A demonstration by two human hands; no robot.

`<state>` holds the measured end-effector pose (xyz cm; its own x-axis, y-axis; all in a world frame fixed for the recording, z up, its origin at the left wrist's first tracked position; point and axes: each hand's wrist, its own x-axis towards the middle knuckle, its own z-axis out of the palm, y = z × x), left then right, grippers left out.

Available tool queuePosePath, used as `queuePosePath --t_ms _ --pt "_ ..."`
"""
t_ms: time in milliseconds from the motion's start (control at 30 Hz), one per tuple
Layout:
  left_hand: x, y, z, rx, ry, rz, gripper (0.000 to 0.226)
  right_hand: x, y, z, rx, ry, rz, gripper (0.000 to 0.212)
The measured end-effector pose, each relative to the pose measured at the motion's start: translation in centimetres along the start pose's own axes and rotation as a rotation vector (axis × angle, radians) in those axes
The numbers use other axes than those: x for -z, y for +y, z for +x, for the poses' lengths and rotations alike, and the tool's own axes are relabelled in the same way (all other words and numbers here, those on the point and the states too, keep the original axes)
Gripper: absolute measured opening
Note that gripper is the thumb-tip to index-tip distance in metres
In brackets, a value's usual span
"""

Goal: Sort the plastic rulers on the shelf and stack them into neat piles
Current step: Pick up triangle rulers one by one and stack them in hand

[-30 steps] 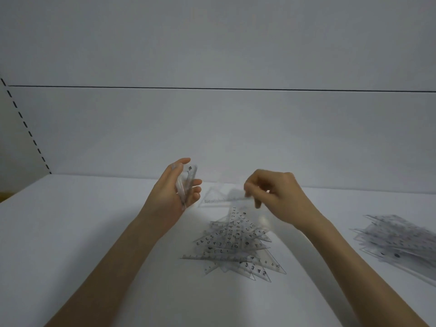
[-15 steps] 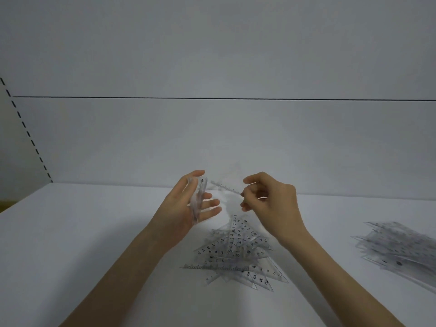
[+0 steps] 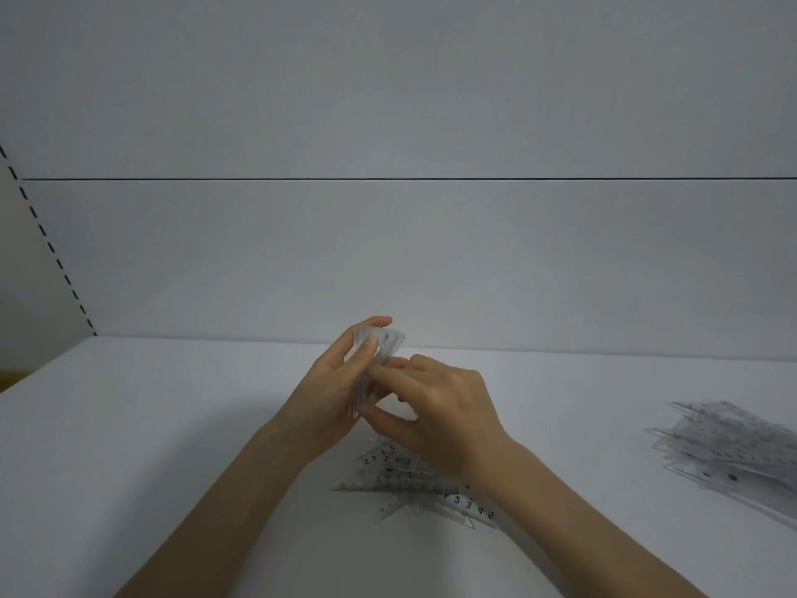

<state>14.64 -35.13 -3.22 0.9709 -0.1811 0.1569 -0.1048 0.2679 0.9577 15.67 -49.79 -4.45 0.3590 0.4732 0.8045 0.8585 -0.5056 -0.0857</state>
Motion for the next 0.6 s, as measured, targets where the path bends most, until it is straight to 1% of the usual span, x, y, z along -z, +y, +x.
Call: queuePosePath --t_ms 67,133,167,200,233,300,333,367,433,567,600 --pt "0.3 0.2 0.3 -0.021 0.052 -0.021 0.032 0.9 0.8 0.6 -0.18 -0.074 0.101 0.023" --pt "0.6 0.4 0.4 -0.019 0.124 -0.057 0.02 2.2 2.6 1.0 -0.352 -0.063 0.182 0.022" --pt "0.8 0.5 0.4 -0.014 0.156 -0.065 0.017 3.0 3.7 1.0 -0.416 -0.124 0.177 0.021" --pt "1.0 0.6 0.5 -0.011 0.177 -0.071 0.017 3.8 4.6 0.9 -0.457 -0.248 0.161 0.024" --pt "1.1 0.7 0.4 -0.009 0.192 -0.077 0.018 4.4 5.3 0.7 -0.48 -0.413 0.165 0.031" --pt "1.2 0.7 0.5 -0.006 0.213 -0.088 0.021 5.1 6.0 -0.1 -0.507 -0.745 0.226 0.056" --pt "1.1 0.7 0.5 -0.004 0.214 -0.089 0.023 5.2 6.0 -0.3 -0.497 -0.861 0.249 0.064" --pt "1.0 0.6 0.4 -0.002 0.208 -0.086 0.023 5.0 6.1 -0.6 -0.466 -0.922 0.255 0.067" --pt "0.8 0.5 0.4 0.008 0.199 -0.085 0.023 4.7 6.2 -0.7 -0.428 -0.912 0.258 0.061" --pt "0.4 0.7 0.2 0.03 0.235 -0.112 0.023 4.5 6.8 -0.9 -0.396 -0.804 0.289 0.043" --pt "0.3 0.8 0.1 0.037 0.243 -0.113 0.024 4.4 6.8 -0.9 -0.374 -0.749 0.306 0.037"
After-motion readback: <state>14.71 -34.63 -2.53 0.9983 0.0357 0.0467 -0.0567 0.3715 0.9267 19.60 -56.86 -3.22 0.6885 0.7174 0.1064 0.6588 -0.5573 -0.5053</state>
